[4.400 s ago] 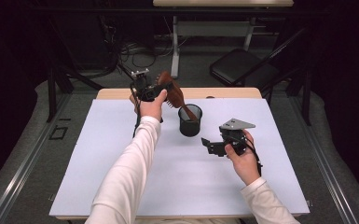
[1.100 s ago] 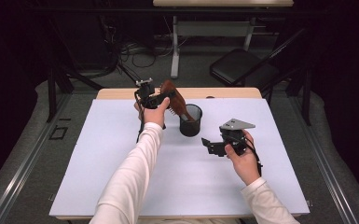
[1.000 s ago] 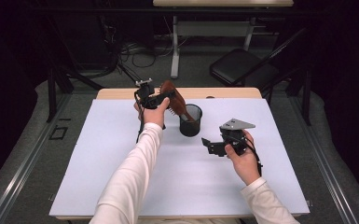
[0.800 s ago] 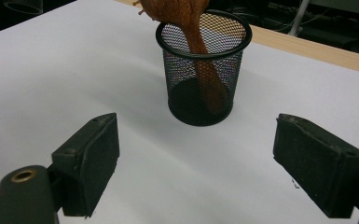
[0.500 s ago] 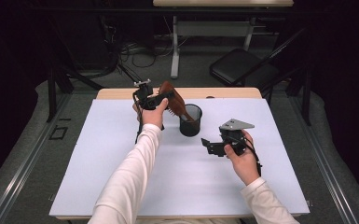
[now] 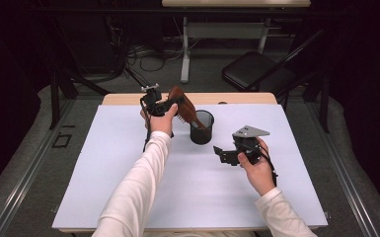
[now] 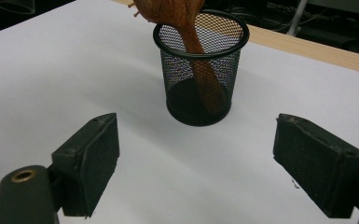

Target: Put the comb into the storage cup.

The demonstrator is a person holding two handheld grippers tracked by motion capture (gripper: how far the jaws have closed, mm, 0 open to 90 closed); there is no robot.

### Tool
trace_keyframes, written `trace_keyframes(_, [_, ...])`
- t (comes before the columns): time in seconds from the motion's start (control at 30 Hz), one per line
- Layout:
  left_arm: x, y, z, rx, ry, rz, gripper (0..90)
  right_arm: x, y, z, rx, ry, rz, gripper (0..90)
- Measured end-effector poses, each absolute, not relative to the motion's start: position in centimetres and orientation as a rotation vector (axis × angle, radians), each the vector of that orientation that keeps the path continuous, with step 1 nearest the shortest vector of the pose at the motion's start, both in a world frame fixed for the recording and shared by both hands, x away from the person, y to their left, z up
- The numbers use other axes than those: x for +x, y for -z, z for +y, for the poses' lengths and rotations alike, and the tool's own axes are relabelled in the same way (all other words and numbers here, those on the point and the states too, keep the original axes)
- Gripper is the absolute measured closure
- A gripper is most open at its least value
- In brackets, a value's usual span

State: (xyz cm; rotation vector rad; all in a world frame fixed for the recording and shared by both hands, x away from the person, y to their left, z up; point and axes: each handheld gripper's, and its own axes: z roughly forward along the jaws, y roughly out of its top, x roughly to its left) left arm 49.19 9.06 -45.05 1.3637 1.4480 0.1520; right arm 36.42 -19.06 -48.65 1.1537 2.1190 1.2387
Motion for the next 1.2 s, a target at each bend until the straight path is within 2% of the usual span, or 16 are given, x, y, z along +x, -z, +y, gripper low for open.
trace_keyframes(1.2, [48.6, 44.0, 10.1, 1.336, -0.217, 1.425, 30.1, 36.4, 48.8, -18.9, 1.151, -1.228, 2.128, 14.3])
